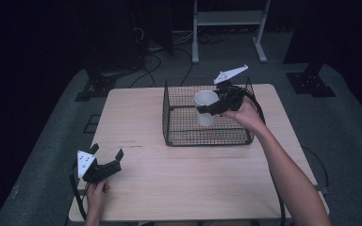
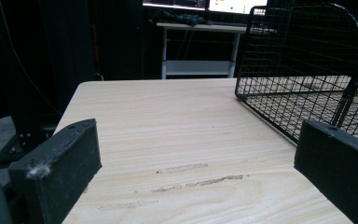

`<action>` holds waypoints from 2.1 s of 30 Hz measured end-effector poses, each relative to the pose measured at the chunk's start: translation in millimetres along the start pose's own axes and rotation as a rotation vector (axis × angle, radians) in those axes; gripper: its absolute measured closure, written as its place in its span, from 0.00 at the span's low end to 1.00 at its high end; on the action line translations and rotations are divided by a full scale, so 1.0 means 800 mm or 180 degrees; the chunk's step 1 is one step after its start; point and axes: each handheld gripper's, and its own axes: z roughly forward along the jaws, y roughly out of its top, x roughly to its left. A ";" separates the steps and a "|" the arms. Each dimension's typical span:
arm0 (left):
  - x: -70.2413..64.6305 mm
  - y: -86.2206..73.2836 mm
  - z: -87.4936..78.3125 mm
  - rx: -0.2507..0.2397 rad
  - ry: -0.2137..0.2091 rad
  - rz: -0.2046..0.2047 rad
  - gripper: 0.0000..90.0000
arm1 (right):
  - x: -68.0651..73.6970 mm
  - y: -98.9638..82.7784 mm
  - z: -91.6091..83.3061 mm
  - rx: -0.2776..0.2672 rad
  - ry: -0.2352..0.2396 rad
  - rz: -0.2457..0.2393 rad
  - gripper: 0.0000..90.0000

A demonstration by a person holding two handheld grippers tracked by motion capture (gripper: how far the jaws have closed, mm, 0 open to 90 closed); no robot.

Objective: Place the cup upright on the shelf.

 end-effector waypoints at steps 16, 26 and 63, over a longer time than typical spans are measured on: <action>0.000 0.000 0.000 0.0001 -0.0002 -0.0002 0.00 | -0.022 0.012 0.031 0.0020 0.0086 0.0077 0.21; 0.000 0.000 0.000 -0.0007 -0.0004 -0.0010 0.00 | -0.040 -0.002 0.062 -0.0008 0.0224 0.0210 0.21; 0.000 0.000 0.000 -0.0006 -0.0006 -0.0015 0.00 | -0.071 -0.019 0.112 0.0176 0.0225 0.0373 0.21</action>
